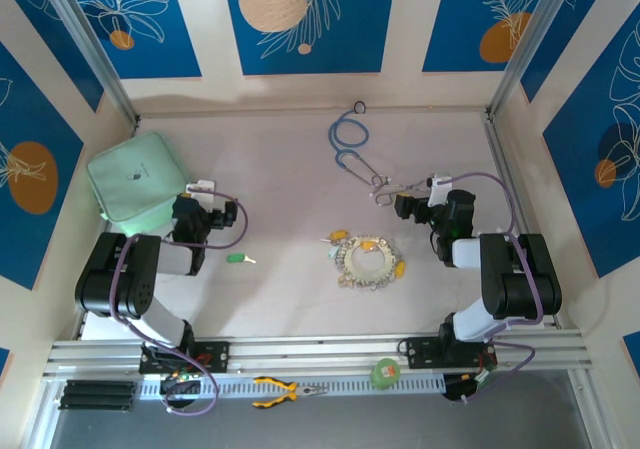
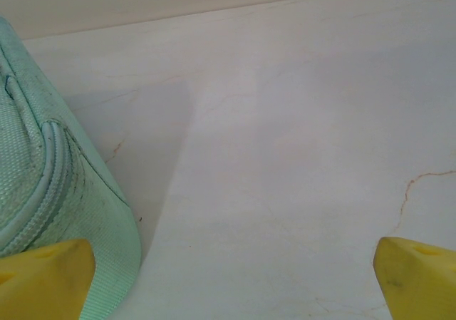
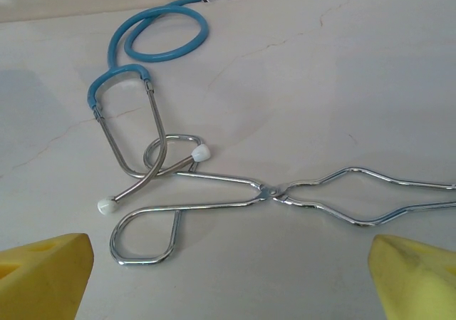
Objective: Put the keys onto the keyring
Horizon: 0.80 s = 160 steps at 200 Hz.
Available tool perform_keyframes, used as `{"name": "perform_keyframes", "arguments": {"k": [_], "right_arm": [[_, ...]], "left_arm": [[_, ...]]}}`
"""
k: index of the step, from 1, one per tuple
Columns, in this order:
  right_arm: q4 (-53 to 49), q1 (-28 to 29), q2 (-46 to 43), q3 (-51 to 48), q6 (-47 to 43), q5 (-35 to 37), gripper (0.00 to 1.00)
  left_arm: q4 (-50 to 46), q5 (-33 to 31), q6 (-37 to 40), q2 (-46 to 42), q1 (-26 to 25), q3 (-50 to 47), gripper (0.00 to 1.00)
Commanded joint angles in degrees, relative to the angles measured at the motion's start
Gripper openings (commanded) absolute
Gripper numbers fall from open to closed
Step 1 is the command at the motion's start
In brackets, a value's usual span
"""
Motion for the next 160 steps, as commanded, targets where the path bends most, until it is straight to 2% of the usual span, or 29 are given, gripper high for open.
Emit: {"name": "perform_keyframes", "arguments": {"k": [1,35,48,61,86,105,119,138,160], "right_arm": [[-0.2,0.4,-0.2,1.2,0.5,1.4,0.99],[0.3,0.3,-0.4,0.9,0.5,1.5,0.99],[-2.2,0.4,-2.9,1.3,1.7,4.3,1.00],[-9.9,0.5,-7.8,3.2,1.6,5.7,0.99],[-21.6,3.0,-17.3,6.1,-1.0,8.4,0.97],[-30.2,6.0,-22.6,8.9,1.7,10.1,0.94],[-37.2,9.1,-24.7,11.4,4.1,11.4,0.93],[-47.2,14.1,-26.0,15.3,7.4,14.7,0.90],[-60.9,18.3,-25.9,20.4,15.3,15.5,0.85]], "left_arm": [[-0.1,2.1,-0.3,-1.1,1.2,0.0,1.00],[0.4,2.2,-0.3,-1.3,1.2,-0.2,1.00],[2.2,2.3,0.0,-1.8,1.1,-1.3,1.00],[2.6,1.7,-0.2,-4.8,1.1,-2.7,1.00],[-6.8,0.1,-0.4,-13.3,0.8,-1.4,1.00],[-10.3,-1.2,-0.8,-18.6,-0.1,-0.6,0.97],[-12.6,-0.4,-3.0,-21.7,-0.3,0.7,0.95],[-21.5,1.0,-5.9,-24.7,-0.9,4.6,0.94],[-30.0,3.6,-9.9,-27.2,-3.5,7.5,0.92]]}}
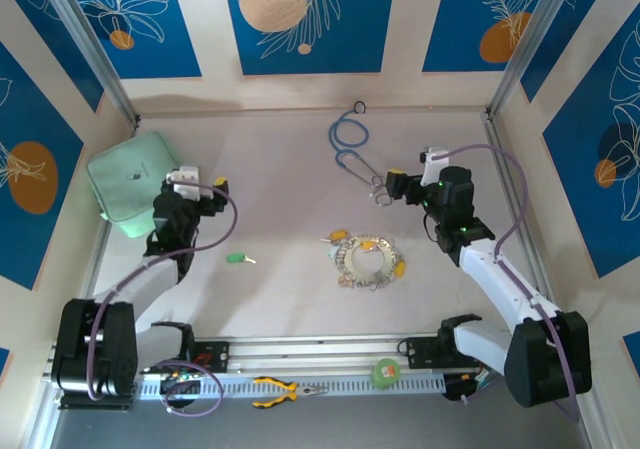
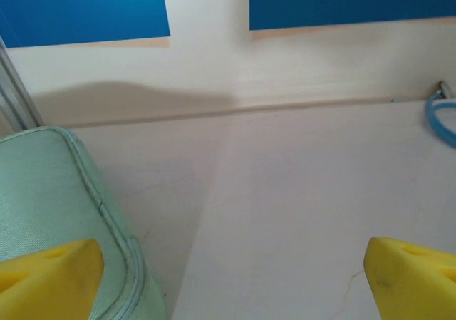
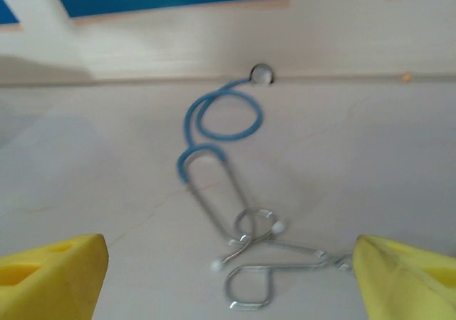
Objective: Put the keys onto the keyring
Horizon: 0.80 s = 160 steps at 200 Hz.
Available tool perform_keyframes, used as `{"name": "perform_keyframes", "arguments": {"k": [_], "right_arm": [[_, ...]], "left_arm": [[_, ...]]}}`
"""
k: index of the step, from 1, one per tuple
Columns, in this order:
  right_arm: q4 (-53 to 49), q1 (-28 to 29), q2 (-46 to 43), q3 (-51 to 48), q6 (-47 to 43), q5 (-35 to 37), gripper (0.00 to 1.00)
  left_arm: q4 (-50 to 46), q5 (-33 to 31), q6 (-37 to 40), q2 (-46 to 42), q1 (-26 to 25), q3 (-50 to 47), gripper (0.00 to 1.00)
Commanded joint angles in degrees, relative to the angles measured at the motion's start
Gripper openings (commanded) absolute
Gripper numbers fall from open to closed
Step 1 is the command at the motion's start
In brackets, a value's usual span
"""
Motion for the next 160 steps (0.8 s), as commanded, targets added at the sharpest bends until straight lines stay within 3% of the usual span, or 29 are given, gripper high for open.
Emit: {"name": "perform_keyframes", "arguments": {"k": [1,24,43,65,83,94,125,160], "right_arm": [[-21.2,3.7,-0.1,4.7,9.4,3.4,0.85],[-32.8,7.3,0.4,7.6,16.4,2.4,0.79],[-38.3,10.4,0.8,7.9,22.2,0.7,0.58],[-42.4,15.1,2.4,7.9,29.4,-1.1,0.52],[-43.2,19.4,4.3,8.3,29.8,-3.4,0.43],[-44.0,21.5,6.1,8.9,27.5,-4.3,0.42],[-46.1,24.3,13.1,11.7,18.2,-9.0,0.41],[-50.5,27.7,22.4,18.6,17.3,-6.6,0.40]], "left_arm": [[-12.3,2.9,-5.6,-2.8,-3.0,3.8,0.92],[-17.6,2.3,-8.2,-4.3,-9.4,4.5,0.92],[-19.2,0.3,-10.1,-3.9,-16.8,4.4,0.92],[-18.9,-1.8,-18.6,-1.1,-26.2,3.6,0.89],[-19.2,-4.1,-24.9,2.0,-33.5,3.5,0.89],[-19.7,-6.4,-28.6,3.1,-36.5,3.5,0.90],[-16.4,-8.0,-38.1,5.2,-38.1,0.7,0.91],[-19.2,-7.0,-35.8,6.0,-38.1,2.0,0.90]]}}
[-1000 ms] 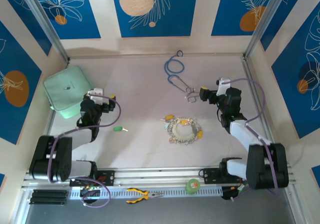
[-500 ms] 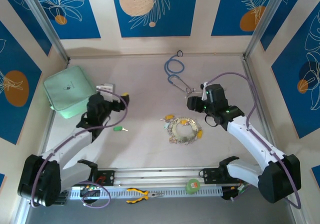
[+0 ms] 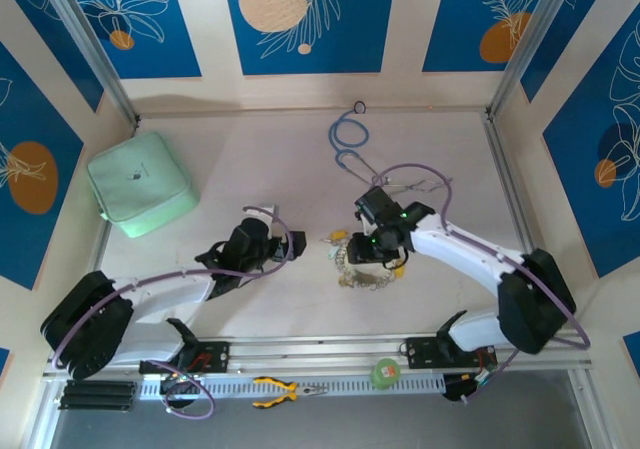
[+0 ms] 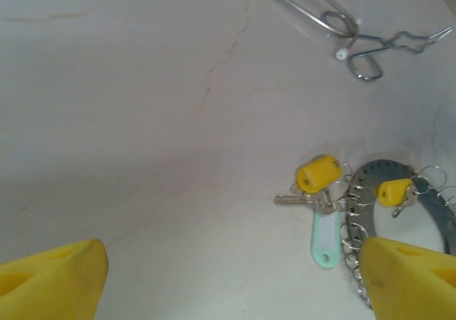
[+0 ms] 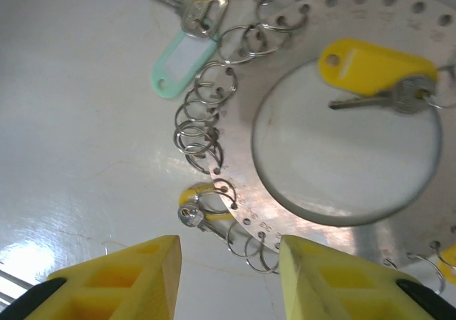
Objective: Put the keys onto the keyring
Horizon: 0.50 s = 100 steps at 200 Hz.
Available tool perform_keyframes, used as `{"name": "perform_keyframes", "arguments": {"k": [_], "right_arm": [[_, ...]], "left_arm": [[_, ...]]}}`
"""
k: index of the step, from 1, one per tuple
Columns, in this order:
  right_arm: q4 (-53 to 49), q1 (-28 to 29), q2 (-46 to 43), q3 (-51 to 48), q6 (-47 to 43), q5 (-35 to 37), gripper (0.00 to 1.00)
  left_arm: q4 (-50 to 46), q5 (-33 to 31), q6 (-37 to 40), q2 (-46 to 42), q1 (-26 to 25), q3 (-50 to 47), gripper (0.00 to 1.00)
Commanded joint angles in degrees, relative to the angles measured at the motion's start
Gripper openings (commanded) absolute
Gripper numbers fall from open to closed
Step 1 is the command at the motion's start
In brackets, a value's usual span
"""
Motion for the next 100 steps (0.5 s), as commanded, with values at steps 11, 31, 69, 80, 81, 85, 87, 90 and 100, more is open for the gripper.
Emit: {"name": "perform_keyframes", "arguments": {"k": [11,31,69,80,81,85,87,90,100], "right_arm": [[-3.0,1.3,4.2,4.1,-1.9,-1.4,0.37],[0.8,-3.2,3.6,2.3,-1.4,-6.8,0.32],[4.4,-7.2,4.1,-0.2,-8.2,-15.5,0.31],[4.3,-7.1,5.0,-0.3,-10.5,-15.2,0.30],[4.3,-7.1,5.1,-0.2,-10.7,-15.2,0.31],[4.2,-7.0,5.4,-0.2,-11.4,-15.2,0.30],[4.3,-6.9,5.8,-0.1,-11.9,-15.2,0.30],[4.3,-6.9,5.9,-0.1,-12.1,-15.2,0.30],[4.6,-6.6,6.9,0.0,-13.1,-15.5,0.31]], "left_arm": [[0.6,2.9,1.7,0.9,-0.1,1.0,0.83],[-3.9,9.9,8.4,3.4,-1.2,4.6,0.77],[-3.6,15.2,8.0,7.1,-2.4,5.8,0.76],[-0.6,15.8,5.5,7.6,-2.4,4.8,0.76],[-0.4,15.8,5.2,7.7,-2.5,4.8,0.77],[0.4,15.8,4.2,7.9,-2.4,4.6,0.77],[0.7,15.8,3.6,8.0,-2.4,4.5,0.77],[1.1,15.7,3.0,8.1,-2.4,4.3,0.78],[2.3,15.8,0.9,8.8,-2.5,4.0,0.78]]}}
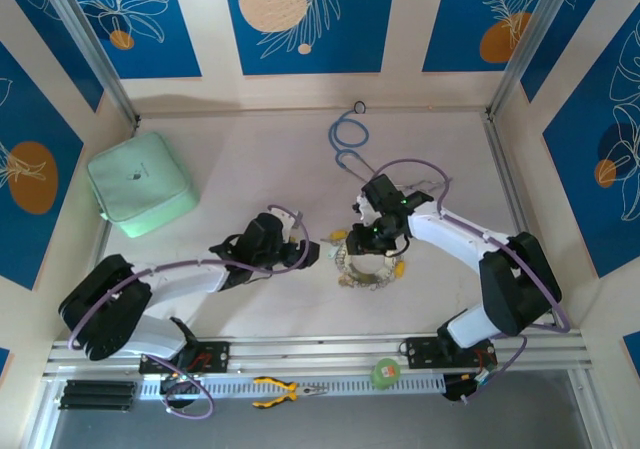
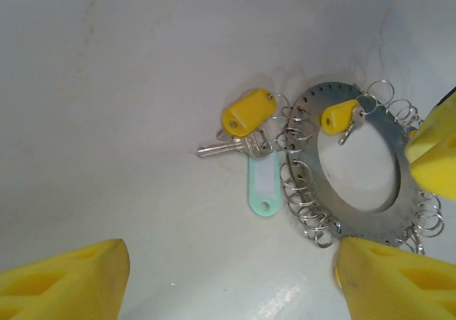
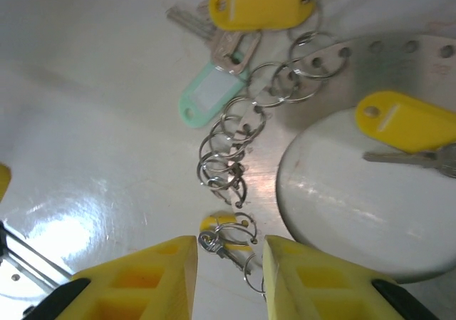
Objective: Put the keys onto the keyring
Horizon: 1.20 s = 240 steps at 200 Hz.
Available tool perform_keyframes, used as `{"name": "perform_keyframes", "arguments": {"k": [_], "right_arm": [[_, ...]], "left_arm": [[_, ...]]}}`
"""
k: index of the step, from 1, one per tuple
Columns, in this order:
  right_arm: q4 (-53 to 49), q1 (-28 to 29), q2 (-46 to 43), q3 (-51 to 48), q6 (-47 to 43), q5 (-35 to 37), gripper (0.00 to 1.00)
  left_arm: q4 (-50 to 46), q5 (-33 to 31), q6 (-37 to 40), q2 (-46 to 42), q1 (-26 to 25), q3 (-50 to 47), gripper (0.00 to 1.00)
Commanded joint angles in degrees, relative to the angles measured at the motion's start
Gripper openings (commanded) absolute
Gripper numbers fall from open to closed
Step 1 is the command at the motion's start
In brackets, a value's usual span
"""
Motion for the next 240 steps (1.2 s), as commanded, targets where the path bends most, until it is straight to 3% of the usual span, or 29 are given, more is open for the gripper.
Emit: {"name": "perform_keyframes", "arguments": {"k": [1,47,90,119,148,206,240], "right_arm": [[0.7,0.8,2.2,-0.4,-5.5,-4.1,0.31],[2.4,2.5,7.6,1.2,-7.8,-5.8,0.36],[3.3,4.3,11.2,2.6,-8.7,-2.9,0.44],[3.7,5.6,12.9,3.6,-8.2,-3.7,0.45],[6.3,6.5,12.8,3.4,-6.2,-7.9,0.45],[10.5,5.6,11.9,4.1,-4.1,-9.8,0.49],[9.0,4.0,9.1,4.7,-5.1,-5.8,0.47]], "left_arm": [[4.4,2.8,-4.9,1.4,-0.5,-1.2,0.78],[4.2,1.0,-10.1,1.1,-0.4,-1.4,0.78],[-1.4,-4.1,-9.7,-1.8,-0.4,-0.9,0.78],[-2.0,-5.8,-9.4,-2.8,-0.4,-0.7,0.78],[-2.0,-6.2,-9.0,-3.0,-0.4,-0.5,0.78],[-2.7,-8.5,-8.3,-4.2,-0.4,-0.9,0.78],[-5.0,-13.5,-9.3,-7.0,-0.3,-2.3,0.77]]}}
